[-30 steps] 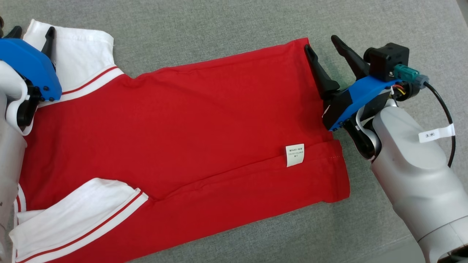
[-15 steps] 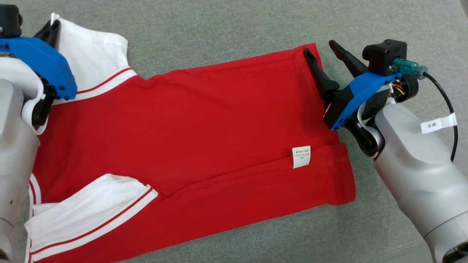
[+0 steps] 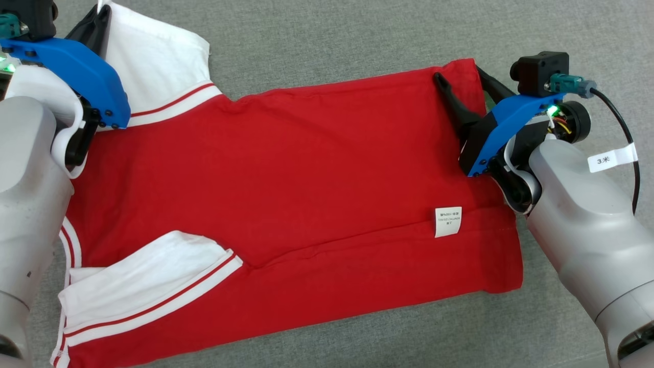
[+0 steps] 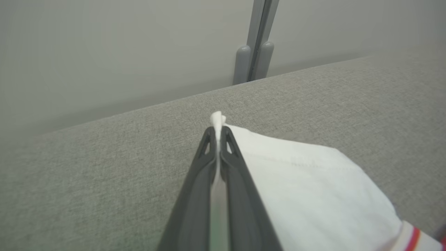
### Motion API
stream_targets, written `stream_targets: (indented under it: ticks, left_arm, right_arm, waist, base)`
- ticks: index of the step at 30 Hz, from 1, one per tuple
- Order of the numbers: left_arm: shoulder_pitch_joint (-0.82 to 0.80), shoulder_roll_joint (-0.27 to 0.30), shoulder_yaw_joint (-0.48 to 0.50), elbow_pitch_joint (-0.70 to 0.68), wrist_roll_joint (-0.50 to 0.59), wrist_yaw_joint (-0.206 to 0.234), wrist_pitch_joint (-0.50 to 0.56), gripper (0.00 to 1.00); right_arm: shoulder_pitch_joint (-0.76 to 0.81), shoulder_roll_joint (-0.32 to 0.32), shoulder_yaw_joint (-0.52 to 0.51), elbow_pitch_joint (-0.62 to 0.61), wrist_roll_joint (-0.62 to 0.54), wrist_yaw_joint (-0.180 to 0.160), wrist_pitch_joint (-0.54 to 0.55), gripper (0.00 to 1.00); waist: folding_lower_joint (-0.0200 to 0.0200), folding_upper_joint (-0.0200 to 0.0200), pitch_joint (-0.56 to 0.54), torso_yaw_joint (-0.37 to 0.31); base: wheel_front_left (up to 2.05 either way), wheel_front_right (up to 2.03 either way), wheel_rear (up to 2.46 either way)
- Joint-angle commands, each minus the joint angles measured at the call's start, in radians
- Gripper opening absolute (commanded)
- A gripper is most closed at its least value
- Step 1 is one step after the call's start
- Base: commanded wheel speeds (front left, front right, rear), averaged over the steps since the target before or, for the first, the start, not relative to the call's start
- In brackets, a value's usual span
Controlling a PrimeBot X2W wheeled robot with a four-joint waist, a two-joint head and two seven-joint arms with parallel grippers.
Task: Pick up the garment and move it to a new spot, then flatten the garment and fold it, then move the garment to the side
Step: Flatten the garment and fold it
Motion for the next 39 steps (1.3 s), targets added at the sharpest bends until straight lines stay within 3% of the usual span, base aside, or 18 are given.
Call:
stream_targets:
  ticks: [1, 2, 9, 18, 27, 39]
  left_arm:
    - [-0.021, -0.004, -0.012, -0.006, -0.011, 0.000, -0.013, 0.00]
    - [-0.022, -0.004, -0.017, -0.007, -0.015, 0.000, -0.020, 0.00]
    - [0.007, -0.018, -0.048, -0.037, -0.068, 0.000, -0.092, 0.00]
    - [0.121, 0.004, -0.093, -0.150, -0.129, 0.000, -0.198, 0.00]
    - [0.291, 0.052, -0.060, -0.329, -0.141, 0.011, -0.234, 0.00]
    - [0.543, 0.091, 0.048, -0.591, -0.110, 0.078, -0.236, 0.00]
  right_arm:
    - [-0.010, 0.009, 0.013, 0.018, 0.010, 0.000, 0.007, 0.05]
    - [-0.015, 0.011, 0.014, 0.022, 0.015, 0.000, -0.005, 0.00]
    - [-0.022, 0.001, 0.028, 0.072, 0.030, 0.000, -0.075, 0.00]
    - [0.068, -0.028, 0.018, 0.081, 0.025, 0.000, -0.133, 0.00]
    - [0.203, -0.054, -0.125, -0.049, -0.089, 0.000, -0.134, 0.00]
    - [0.332, -0.024, -0.273, -0.111, -0.240, 0.000, -0.135, 0.00]
  waist:
    - [0.0000, -0.0001, 0.000, 0.006]
    - [0.0000, -0.0001, -0.002, 0.009]
    - [0.0000, -0.0001, -0.037, 0.032]
    - [0.0000, -0.0001, -0.136, 0.069]
    - [0.0000, -0.0001, -0.204, 0.102]
    - [0.0000, -0.0001, -0.243, 0.134]
  base:
    - [0.00, 0.00, 0.00]
    - [0.00, 0.00, 0.00]
    - [0.00, 0.00, 0.00]
    - [0.00, 0.00, 0.00]
    - [0.00, 0.00, 0.00]
    - [0.00, 0.00, 0.00]
